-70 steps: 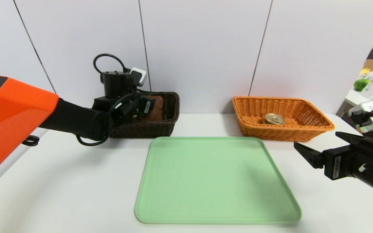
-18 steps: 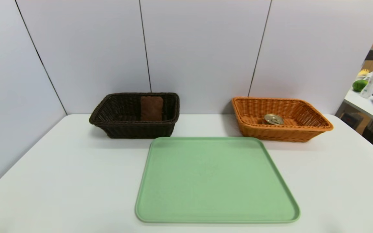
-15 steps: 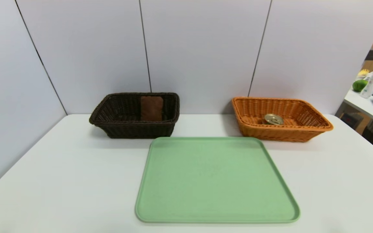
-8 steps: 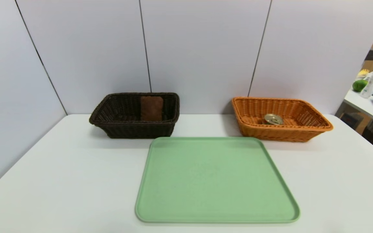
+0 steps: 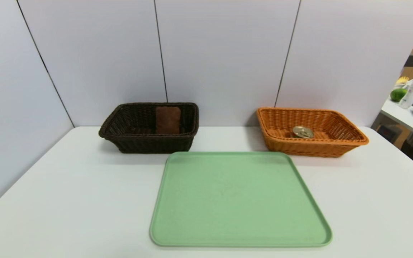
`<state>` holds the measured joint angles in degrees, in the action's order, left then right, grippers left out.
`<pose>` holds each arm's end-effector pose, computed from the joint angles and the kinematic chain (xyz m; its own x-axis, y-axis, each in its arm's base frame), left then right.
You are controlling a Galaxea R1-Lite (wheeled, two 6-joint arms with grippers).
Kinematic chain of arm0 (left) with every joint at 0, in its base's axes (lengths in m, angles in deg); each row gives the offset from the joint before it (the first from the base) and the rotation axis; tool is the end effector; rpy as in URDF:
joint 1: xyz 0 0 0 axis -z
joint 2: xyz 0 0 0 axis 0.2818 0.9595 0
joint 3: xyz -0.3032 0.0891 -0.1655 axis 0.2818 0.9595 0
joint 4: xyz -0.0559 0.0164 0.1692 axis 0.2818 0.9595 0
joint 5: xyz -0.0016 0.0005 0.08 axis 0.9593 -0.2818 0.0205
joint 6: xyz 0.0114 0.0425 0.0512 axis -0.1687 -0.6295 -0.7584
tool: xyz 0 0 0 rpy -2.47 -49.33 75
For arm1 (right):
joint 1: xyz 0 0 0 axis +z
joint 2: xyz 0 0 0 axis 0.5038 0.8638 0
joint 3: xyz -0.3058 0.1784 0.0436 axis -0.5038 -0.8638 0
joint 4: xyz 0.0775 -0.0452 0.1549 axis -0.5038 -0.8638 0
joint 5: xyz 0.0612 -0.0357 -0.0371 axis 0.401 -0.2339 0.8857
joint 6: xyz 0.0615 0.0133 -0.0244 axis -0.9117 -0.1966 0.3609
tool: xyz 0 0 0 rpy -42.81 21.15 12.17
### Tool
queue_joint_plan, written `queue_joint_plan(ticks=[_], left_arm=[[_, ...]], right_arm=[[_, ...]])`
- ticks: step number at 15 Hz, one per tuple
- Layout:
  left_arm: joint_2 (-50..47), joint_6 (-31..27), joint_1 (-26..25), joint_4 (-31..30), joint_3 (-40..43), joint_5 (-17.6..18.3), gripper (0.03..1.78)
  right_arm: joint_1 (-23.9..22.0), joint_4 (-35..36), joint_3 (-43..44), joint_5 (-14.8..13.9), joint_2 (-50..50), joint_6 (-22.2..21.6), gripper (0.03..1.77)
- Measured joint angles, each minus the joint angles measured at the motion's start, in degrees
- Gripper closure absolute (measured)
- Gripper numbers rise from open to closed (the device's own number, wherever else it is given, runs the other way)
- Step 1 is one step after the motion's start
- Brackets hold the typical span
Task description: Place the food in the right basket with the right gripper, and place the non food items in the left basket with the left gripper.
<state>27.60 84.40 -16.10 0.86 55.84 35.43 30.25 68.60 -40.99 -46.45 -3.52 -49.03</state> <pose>-0.0491 0.0064 0.0946 0.9891 0.0865 0.1193 -0.0958 0.9926 0.0745 -0.0440 -0.0087 0.0990 0.9897 -0.1300 0.0600 0.1395 0.9697 -0.2004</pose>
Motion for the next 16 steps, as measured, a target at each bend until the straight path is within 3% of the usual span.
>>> queue_joint_plan(ticks=[2,5,9,12,16], left_arm=[[0.0,0.4,0.0,1.5,0.4,3.0,0.12],[0.0,0.6,0.0,3.1,0.5,4.8,0.12],[0.0,1.5,0.1,6.3,0.5,5.7,0.12],[0.0,3.7,0.1,6.3,0.5,5.7,0.12],[0.0,5.2,0.0,6.4,0.4,5.0,0.12]], right_arm=[[0.0,-2.3,0.2,2.6,-1.9,-1.3,0.10],[0.0,-2.4,-0.3,6.8,-3.2,-1.7,0.10],[0.1,-3.5,-0.9,10.2,-3.5,-1.8,0.10],[0.1,-6.9,-0.7,10.8,-3.6,-2.9,0.10],[0.1,-7.1,-0.5,9.9,-3.6,-8.4,0.10]])
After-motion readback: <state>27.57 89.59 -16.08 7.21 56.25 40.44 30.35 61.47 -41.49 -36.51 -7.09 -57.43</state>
